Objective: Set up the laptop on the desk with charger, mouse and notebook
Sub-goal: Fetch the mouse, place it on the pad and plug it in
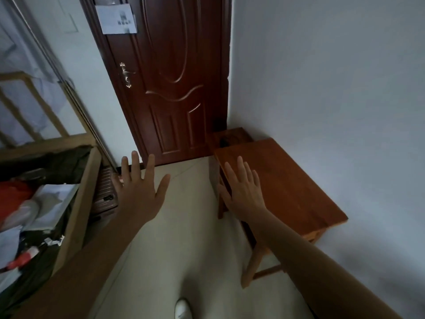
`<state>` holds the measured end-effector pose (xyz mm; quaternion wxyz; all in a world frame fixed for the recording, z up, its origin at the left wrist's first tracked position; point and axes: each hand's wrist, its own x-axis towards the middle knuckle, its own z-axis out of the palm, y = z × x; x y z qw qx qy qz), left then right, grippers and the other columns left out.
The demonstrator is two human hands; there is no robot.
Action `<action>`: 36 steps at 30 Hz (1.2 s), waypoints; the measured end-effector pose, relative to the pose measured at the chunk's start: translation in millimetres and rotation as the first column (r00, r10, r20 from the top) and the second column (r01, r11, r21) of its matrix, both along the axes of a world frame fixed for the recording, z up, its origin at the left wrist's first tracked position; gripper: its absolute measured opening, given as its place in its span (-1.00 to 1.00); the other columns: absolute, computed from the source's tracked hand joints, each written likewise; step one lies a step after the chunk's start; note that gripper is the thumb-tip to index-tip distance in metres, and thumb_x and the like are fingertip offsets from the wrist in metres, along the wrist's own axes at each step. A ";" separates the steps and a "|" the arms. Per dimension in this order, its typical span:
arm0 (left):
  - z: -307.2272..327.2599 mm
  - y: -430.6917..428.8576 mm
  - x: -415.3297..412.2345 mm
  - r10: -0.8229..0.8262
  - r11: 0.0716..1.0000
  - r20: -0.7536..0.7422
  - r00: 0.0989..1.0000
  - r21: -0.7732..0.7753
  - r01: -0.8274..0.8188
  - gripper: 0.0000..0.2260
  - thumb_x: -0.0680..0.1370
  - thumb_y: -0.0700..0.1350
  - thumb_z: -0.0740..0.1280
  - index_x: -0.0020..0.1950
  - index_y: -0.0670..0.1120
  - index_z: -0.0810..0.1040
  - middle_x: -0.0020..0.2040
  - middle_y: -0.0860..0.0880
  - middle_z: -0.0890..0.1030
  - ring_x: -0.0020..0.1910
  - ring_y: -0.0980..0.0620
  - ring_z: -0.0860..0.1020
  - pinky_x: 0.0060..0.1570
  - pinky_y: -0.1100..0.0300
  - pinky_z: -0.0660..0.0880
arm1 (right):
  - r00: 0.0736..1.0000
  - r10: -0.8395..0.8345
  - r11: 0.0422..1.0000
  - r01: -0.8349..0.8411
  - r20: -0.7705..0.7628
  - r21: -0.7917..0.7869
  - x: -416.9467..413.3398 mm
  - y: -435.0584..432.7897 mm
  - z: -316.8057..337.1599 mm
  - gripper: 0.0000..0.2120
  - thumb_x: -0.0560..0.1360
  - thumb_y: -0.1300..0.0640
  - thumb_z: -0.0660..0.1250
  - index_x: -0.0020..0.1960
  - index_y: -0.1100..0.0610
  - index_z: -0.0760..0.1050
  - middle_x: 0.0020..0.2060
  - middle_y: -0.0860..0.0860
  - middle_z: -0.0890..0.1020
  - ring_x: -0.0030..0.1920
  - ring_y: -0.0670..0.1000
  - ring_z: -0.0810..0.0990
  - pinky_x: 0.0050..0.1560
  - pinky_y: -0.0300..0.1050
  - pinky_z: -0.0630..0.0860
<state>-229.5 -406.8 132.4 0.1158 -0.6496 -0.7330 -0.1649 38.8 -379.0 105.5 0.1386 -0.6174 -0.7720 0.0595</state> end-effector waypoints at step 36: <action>-46.4 807.4 35.9 -0.557 0.724 0.063 0.828 -0.450 0.522 -0.33 0.63 0.30 -0.03 0.63 0.07 -0.19 0.63 -0.14 -0.20 0.60 -0.15 -0.21 0.55 -0.18 -0.04 | 0.838 -0.545 0.815 0.530 0.003 -0.235 49.7 669.7 -46.4 -0.25 0.64 -0.13 0.18 0.64 0.04 -0.17 0.62 0.20 -0.02 0.59 0.22 0.10 0.50 0.16 0.21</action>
